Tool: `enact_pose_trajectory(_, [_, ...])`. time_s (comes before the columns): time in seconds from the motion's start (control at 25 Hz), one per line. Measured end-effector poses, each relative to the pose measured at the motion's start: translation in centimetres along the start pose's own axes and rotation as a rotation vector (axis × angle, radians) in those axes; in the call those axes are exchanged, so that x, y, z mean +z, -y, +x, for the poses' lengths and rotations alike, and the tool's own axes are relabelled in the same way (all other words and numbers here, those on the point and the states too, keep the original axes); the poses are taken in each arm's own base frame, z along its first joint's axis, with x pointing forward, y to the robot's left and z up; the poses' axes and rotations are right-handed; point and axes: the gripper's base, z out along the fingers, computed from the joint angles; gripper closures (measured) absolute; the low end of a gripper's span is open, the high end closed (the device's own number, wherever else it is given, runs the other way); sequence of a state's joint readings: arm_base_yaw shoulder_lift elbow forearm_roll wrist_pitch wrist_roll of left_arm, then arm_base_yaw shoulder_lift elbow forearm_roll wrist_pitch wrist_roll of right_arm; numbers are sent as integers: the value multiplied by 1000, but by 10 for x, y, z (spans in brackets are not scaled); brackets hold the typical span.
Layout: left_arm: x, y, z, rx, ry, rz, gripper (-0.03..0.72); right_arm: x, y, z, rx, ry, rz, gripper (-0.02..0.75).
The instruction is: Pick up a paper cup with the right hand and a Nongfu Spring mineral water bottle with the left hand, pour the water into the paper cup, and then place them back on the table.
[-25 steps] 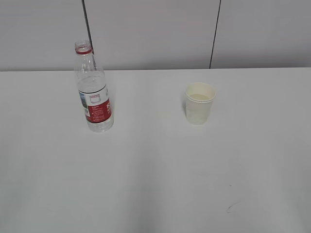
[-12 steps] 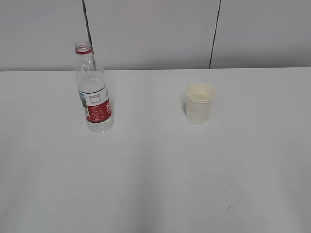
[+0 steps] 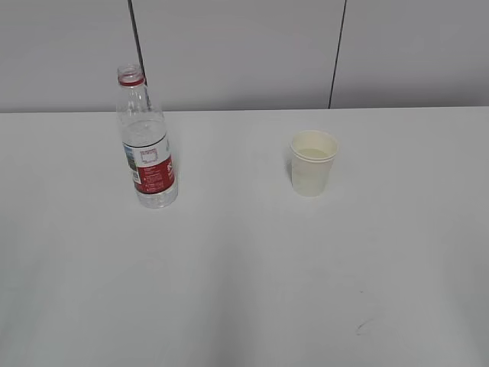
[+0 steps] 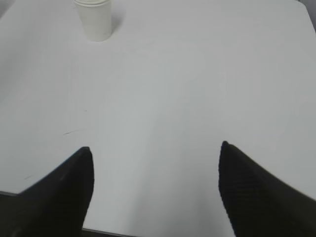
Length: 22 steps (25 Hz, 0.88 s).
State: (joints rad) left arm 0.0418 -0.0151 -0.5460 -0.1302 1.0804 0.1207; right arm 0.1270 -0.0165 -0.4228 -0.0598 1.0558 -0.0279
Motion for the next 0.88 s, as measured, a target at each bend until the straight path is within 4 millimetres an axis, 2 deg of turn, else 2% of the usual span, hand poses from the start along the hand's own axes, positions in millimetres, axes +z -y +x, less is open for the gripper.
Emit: enact_pose_trajectory(0.88, [0,0,0,-2,0,-5,222,1,0,1,23,-8,45,156])
